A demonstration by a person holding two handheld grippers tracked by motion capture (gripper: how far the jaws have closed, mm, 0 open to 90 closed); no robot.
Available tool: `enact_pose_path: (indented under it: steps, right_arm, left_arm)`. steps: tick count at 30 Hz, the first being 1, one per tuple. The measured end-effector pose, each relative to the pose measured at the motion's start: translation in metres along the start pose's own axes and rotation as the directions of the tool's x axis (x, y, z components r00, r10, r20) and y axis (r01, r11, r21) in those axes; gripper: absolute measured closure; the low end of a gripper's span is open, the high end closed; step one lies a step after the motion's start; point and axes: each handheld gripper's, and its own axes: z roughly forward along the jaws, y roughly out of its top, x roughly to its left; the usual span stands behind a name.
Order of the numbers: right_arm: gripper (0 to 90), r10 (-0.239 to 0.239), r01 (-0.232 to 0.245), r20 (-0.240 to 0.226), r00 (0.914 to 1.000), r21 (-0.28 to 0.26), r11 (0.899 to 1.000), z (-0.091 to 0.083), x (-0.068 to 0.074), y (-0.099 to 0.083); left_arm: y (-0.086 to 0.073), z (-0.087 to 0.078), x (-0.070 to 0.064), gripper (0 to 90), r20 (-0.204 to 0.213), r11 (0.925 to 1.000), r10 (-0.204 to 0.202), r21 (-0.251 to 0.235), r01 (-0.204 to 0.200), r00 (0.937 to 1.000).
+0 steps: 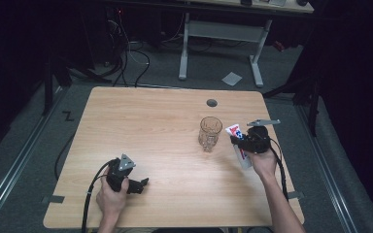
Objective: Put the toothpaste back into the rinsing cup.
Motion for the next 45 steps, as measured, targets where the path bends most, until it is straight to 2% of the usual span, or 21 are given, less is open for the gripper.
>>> enact_pose_path:
  steps: [7, 16, 22, 30, 35, 41, 45]
  right_arm:
    - [64.6, -0.018, 0.018, -0.026, 0.9995, -0.025, 1.0, -0.007, 0.011, -0.005]
    - [64.6, -0.044, 0.038, -0.078, 0.996, -0.08, 0.996, -0.017, 0.028, 0.0]
    - [64.5, -0.059, 0.048, -0.099, 0.9934, -0.107, 0.993, -0.022, 0.033, 0.005]
    - [64.5, -0.077, 0.061, -0.116, 0.9903, -0.138, 0.989, -0.026, 0.037, 0.017]
    - [64.4, -0.102, 0.084, -0.113, 0.9883, -0.151, 0.985, -0.026, 0.039, 0.027]
    - [64.4, -0.13, 0.107, -0.134, 0.9824, -0.167, 0.98, -0.029, 0.043, 0.044]
    - [64.4, -0.128, 0.104, -0.147, 0.9808, -0.165, 0.981, -0.023, 0.044, 0.051]
  left_arm:
    - [0.0, 0.0, 0.0, 0.4, 0.0, 1.0, 0.0, 0.0, 0.0, 1.0]
    - [0.0, 0.0, 0.0, 0.4, -0.001, 1.0, 0.001, 0.0, -0.001, 1.0]
    - [0.0, 0.0, 0.0, 0.4, 0.0, 1.0, 0.001, 0.0, -0.001, 1.0]
    - [0.0, 0.0, 0.0, 0.4, 0.0, 1.0, 0.001, 0.0, -0.001, 1.0]
    - [0.0, 0.0, 0.0, 0.4, 0.0, 1.0, 0.0, 0.0, 0.0, 1.0]
    - [0.0, 0.0, 0.0, 0.2, 0.003, 1.0, -0.004, -0.001, 0.004, 1.0]
    - [0.0, 0.001, 0.0, 0.1, 0.002, 1.0, -0.005, -0.001, 0.005, 1.0]
